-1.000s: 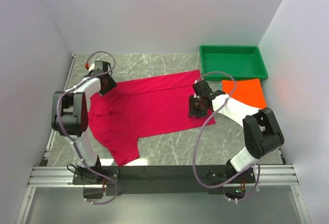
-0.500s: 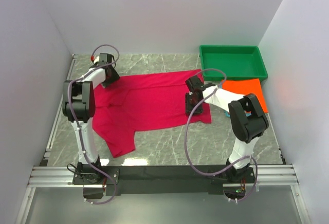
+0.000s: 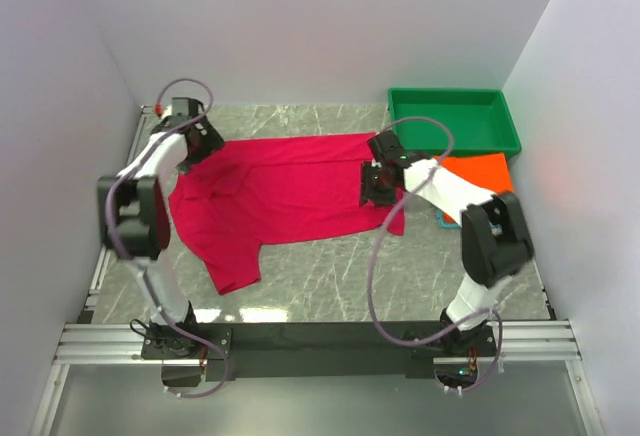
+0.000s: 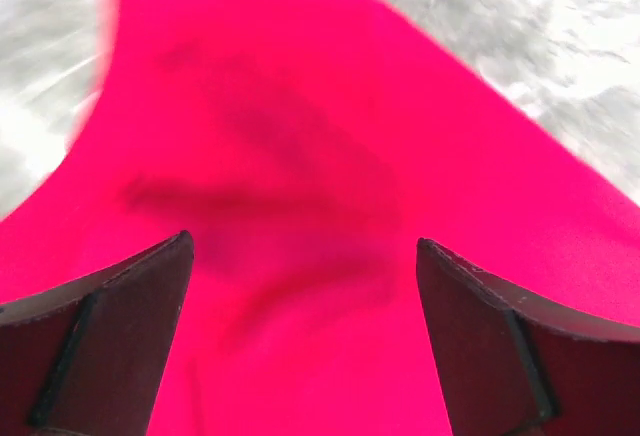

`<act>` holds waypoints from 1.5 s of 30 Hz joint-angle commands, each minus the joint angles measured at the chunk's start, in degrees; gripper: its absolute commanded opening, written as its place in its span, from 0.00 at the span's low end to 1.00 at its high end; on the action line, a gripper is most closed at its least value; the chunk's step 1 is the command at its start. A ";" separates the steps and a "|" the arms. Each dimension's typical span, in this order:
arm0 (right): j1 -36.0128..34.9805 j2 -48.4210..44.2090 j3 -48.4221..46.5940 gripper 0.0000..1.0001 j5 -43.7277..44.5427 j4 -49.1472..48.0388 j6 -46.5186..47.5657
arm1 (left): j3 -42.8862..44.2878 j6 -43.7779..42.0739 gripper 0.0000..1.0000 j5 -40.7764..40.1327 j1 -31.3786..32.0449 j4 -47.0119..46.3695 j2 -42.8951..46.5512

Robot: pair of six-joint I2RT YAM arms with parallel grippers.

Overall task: Fold and stack the t-shirts
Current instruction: Fold the tshirt

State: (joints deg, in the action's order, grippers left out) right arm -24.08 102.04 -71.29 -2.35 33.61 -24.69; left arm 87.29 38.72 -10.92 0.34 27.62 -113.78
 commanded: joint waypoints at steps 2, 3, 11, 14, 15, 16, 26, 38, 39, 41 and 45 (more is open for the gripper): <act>1.22 -10.62 3.51 0.54 1.91 1.02 -2.20 | -9.13 4.51 0.99 -1.22 -2.53 6.30 20.65; 2.88 -12.29 5.61 0.55 2.00 1.11 -2.73 | -11.67 5.39 0.99 -0.60 -3.32 7.01 23.05; 12.91 -19.15 15.91 0.55 -3.80 -1.35 -7.30 | -36.91 12.86 0.94 0.02 -8.25 12.98 41.51; 14.23 -19.77 17.67 0.54 -4.24 -1.87 -8.09 | -42.27 16.03 0.89 1.68 -8.25 12.47 43.37; 14.58 -19.86 18.37 0.54 -4.68 -1.88 -8.27 | -43.33 16.73 0.88 1.60 -8.16 11.77 43.46; 15.11 -19.86 18.64 0.53 -4.94 -2.22 -8.53 | -44.99 17.52 0.86 1.43 -8.25 11.06 43.29; 16.34 -18.81 21.54 0.49 -7.05 -4.25 -8.27 | -47.91 16.39 0.72 -4.72 -8.25 3.50 41.26; 16.17 -16.79 22.16 0.43 -7.14 -4.95 -7.66 | -45.54 9.71 0.61 -7.01 -8.78 -0.28 33.89; 16.25 -16.70 22.24 0.43 -6.88 -4.95 -7.57 | -45.62 9.27 0.58 -6.93 -8.69 -0.80 33.27; 16.17 -16.44 22.24 0.41 -6.79 -4.69 -7.48 | -45.71 8.22 0.55 -7.10 -8.69 -0.90 31.26; 15.20 -16.35 21.89 0.40 -4.69 -3.64 -7.39 | -46.76 7.95 0.43 -5.70 -8.69 -0.11 29.05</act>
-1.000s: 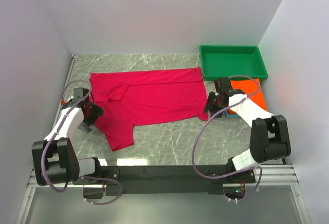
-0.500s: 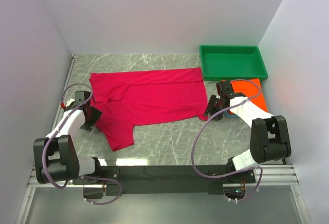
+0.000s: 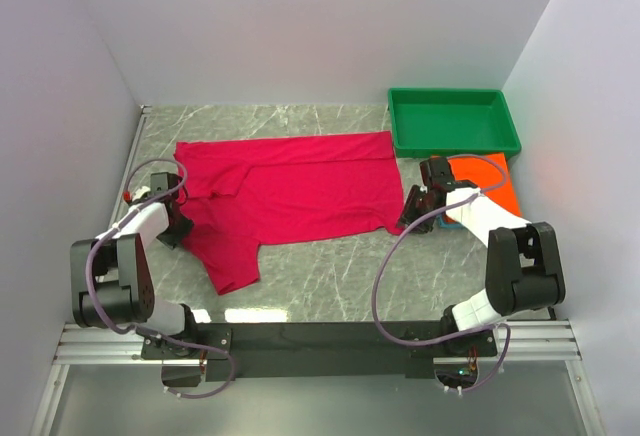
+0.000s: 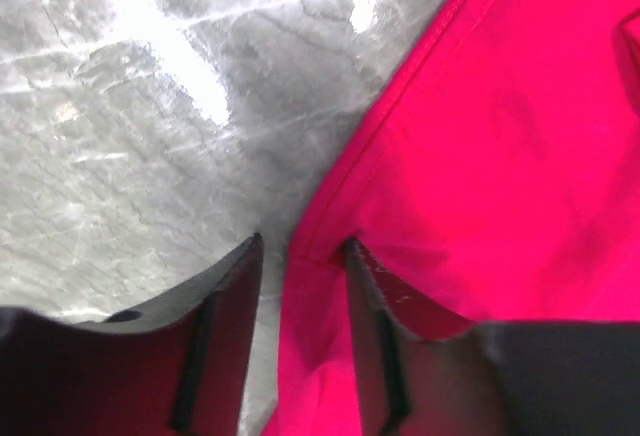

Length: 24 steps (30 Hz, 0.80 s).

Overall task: Fold and stack the t-shirts
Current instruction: Fold the tshirt

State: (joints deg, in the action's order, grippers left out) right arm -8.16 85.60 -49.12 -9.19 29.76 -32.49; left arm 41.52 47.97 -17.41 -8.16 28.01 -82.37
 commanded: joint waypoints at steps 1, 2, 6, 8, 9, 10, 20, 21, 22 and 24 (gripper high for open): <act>-0.97 0.09 -0.53 0.40 3.73 0.73 0.41 | -1.35 -1.30 0.40 0.88 -0.19 -0.93 -2.45; -1.33 0.61 -0.88 0.40 4.26 0.91 0.41 | -1.70 -1.30 0.33 1.15 -0.19 -1.29 -2.45; -2.73 2.20 -1.50 0.40 6.72 1.97 -1.08 | -1.18 -2.08 0.17 1.50 -0.10 -1.12 -3.41; -2.73 2.73 -1.76 0.40 7.60 2.15 -1.70 | -0.83 -2.70 0.08 0.98 -0.19 -0.51 -3.76; -3.00 2.90 -1.85 0.40 8.13 2.58 -2.40 | -0.48 -3.40 0.04 0.71 -0.10 -0.33 -3.76; -3.26 2.90 -2.03 0.40 8.57 2.85 -2.66 | -0.30 -3.58 0.03 0.36 -0.10 -0.15 -3.68; -5.37 4.92 -5.45 0.41 14.02 4.61 -4.69 | 0.32 -4.90 0.01 0.71 -0.01 0.82 -3.15; -5.28 5.19 -5.54 0.41 14.29 4.78 -5.30 | 0.32 -4.81 0.01 0.62 -0.10 0.91 -3.24; -5.28 5.80 -5.54 0.41 14.20 4.70 -5.56 | 0.49 -4.90 0.01 0.53 -0.10 1.08 -3.32; -5.28 6.42 -5.19 0.41 13.76 4.61 -6.26 | 0.58 -4.81 0.01 0.80 -0.10 1.17 -3.41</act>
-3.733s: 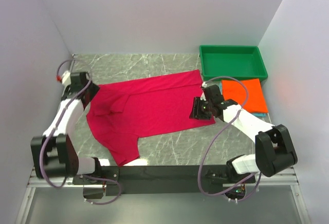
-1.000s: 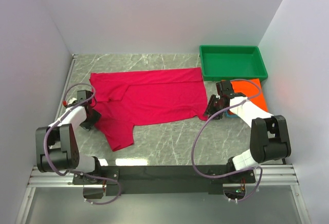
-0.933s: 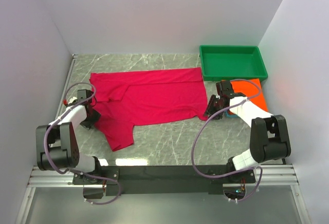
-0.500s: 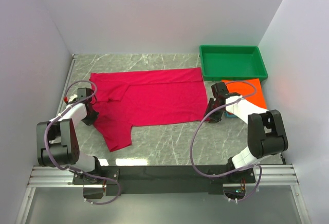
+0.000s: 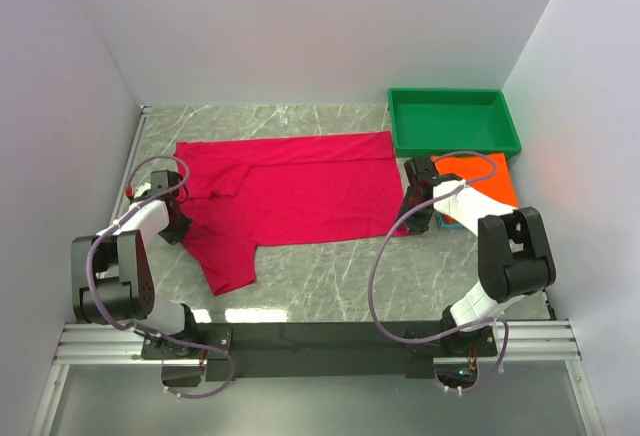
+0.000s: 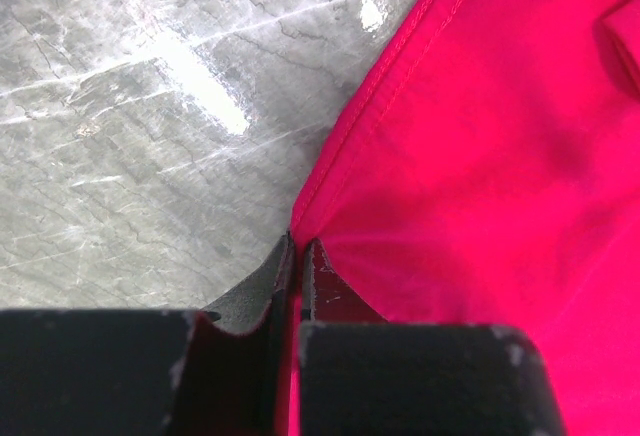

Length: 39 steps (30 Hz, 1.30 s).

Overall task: Fold and stack the t-shirts
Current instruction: Fold the tshirt

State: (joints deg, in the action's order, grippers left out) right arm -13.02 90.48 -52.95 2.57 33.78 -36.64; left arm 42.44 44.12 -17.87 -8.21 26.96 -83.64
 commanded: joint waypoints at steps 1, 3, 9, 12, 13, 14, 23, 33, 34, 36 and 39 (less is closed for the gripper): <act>-0.52 1.98 -1.11 0.41 1.57 0.50 -2.29 | -0.34 -0.88 0.01 1.43 -0.05 2.31 -2.15; -0.52 2.42 -0.32 0.41 1.56 0.06 -2.73 | -0.34 -0.88 0.01 1.34 -0.05 2.31 -2.15; -0.52 3.13 1.00 0.38 1.92 -0.73 -3.61 | -0.16 -0.26 0.01 1.78 -0.23 2.92 -1.71; -0.52 3.30 1.36 0.25 2.53 -0.38 -3.35 | 0.37 0.35 0.01 1.78 -0.41 3.45 -0.83; -0.52 3.04 1.27 0.20 2.79 -0.21 -3.26 | 0.45 0.44 0.01 1.87 -0.58 3.71 -0.22; -0.52 3.04 1.18 0.12 2.97 -0.03 -3.09 | 0.98 0.44 0.01 1.96 -0.84 3.97 0.14; -0.43 1.90 -1.37 0.00 3.50 4.27 -0.27 | 3.27 0.53 0.01 1.78 -4.44 8.98 3.48; -0.34 0.58 -6.28 0.00 1.92 9.36 2.54 | 5.11 -0.79 0.01 3.72 -6.38 12.50 4.27; -0.34 0.93 -7.94 0.00 1.74 9.72 2.80 | 5.72 -0.96 0.01 4.07 -6.38 12.76 4.36; -0.43 1.72 -10.06 0.00 1.30 11.56 3.51 | 7.48 -0.79 0.01 3.98 -6.38 13.81 4.10; -0.43 4.00 -14.37 0.00 0.77 13.50 4.21 | 10.12 -0.88 0.01 4.59 -6.47 15.13 2.69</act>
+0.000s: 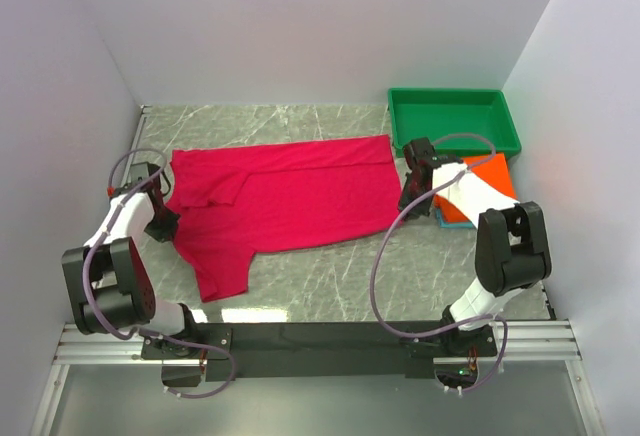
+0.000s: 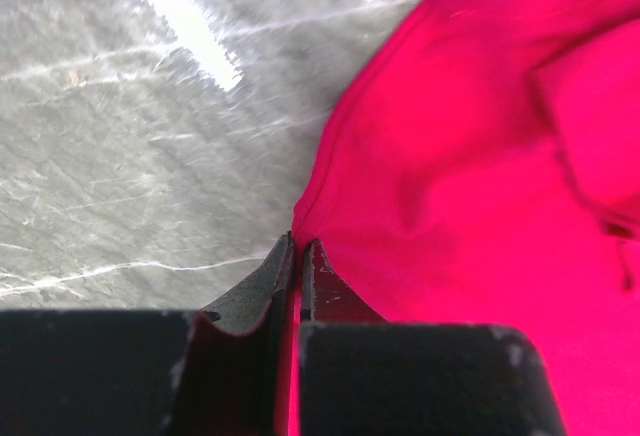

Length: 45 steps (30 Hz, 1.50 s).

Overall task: Fold and stack the t-shirts
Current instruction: Fold the tshirt

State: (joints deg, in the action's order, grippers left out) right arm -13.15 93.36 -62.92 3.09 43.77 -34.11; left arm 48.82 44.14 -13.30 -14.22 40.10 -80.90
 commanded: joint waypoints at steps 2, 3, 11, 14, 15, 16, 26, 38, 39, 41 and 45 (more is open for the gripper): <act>-0.30 2.96 -7.48 0.00 0.16 4.39 2.11 | 5.84 -1.07 0.01 0.90 -0.46 2.53 -1.62; -0.21 3.49 -8.36 0.00 0.16 4.92 2.29 | 6.46 -1.16 0.01 1.17 -0.46 2.53 -2.06; 0.84 8.59 -16.00 0.00 0.25 6.33 2.82 | 12.09 -0.72 0.01 3.98 -0.55 1.13 -7.07; 1.19 9.91 -18.29 0.00 0.33 6.68 2.82 | 13.84 -0.72 0.01 4.69 -0.55 1.21 -8.83; 1.45 10.34 -18.73 0.00 0.33 6.59 2.82 | 14.20 -0.64 0.01 4.69 -0.55 1.30 -9.27; 1.63 10.78 -19.61 0.00 0.25 6.68 2.82 | 14.55 -0.72 0.01 4.69 -0.55 1.30 -9.97; 3.39 14.74 -23.48 0.00 -0.37 6.07 2.21 | 19.65 -0.55 0.01 5.48 -0.55 1.74 -14.10; 3.92 17.56 -27.26 0.00 -0.98 5.36 1.94 | 23.25 -0.37 0.01 6.97 -0.64 1.30 -16.39; 3.83 18.08 -27.96 0.00 -1.07 5.45 2.03 | 23.34 -0.28 0.01 6.97 -0.64 1.21 -16.57; 3.92 18.52 -28.49 0.00 -0.98 5.80 2.20 | 23.87 -0.20 0.01 7.41 -0.64 0.95 -16.83; 4.01 18.70 -28.93 0.00 -1.16 5.10 2.12 | 24.48 -0.11 0.01 7.15 -0.64 0.86 -17.27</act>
State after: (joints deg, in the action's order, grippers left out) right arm -9.85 111.39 -89.69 0.99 49.25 -31.90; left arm 70.72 44.18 -6.17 -14.46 41.60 -98.30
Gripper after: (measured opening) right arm 0.057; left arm 0.067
